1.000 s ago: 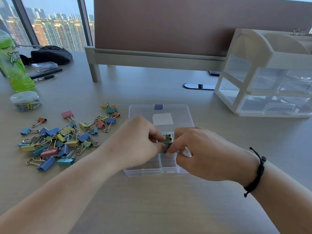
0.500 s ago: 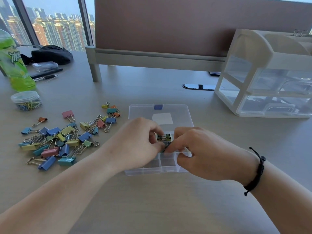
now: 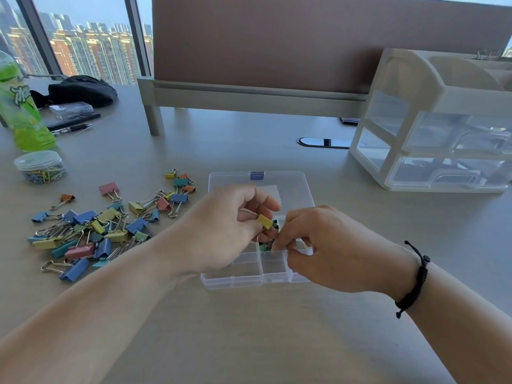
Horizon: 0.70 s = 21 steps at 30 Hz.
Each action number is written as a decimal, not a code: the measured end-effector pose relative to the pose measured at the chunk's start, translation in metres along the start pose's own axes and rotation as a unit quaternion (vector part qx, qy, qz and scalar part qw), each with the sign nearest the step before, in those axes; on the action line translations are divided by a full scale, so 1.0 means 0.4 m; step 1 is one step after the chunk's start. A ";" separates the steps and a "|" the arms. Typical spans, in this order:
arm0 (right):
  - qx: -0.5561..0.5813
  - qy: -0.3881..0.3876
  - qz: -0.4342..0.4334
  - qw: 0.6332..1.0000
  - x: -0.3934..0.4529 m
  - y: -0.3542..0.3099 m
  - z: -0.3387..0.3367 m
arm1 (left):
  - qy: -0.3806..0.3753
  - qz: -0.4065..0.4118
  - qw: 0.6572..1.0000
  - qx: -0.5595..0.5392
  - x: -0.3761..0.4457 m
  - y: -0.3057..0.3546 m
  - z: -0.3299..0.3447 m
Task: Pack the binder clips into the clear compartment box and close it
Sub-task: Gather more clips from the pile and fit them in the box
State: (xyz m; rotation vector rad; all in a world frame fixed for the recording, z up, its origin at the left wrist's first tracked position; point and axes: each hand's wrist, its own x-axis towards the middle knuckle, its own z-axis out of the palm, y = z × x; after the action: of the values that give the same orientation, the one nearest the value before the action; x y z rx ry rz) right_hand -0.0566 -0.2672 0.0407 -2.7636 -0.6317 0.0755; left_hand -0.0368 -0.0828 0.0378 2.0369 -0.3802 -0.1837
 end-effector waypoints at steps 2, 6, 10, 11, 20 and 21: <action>0.002 0.000 0.000 1.000 0.000 0.001 0.000 | 0.014 0.008 1.000 0.009 0.000 0.000 0.000; 0.006 0.007 0.001 1.000 0.000 0.004 -0.001 | 0.042 0.009 0.999 0.005 -0.001 0.001 0.000; 0.011 0.014 -0.001 1.000 0.000 0.008 0.001 | 0.067 0.011 0.998 -0.012 0.001 -0.002 -0.002; 0.012 0.018 -0.003 1.000 -0.001 0.009 0.001 | 0.070 0.011 0.997 -0.026 0.002 -0.002 -0.004; 0.007 0.038 0.005 0.999 -0.001 0.012 -0.003 | 0.039 0.032 0.999 0.020 0.003 -0.002 -0.006; 0.009 0.036 0.006 0.999 -0.001 0.011 -0.004 | 0.033 0.038 0.998 0.039 0.001 -0.004 -0.004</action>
State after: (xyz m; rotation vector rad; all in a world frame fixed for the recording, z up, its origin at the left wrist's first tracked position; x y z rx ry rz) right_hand -0.0549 -0.2715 0.0409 -2.7398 -0.5938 -0.0147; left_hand -0.0356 -0.0809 0.0374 2.0951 -0.4281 -0.0552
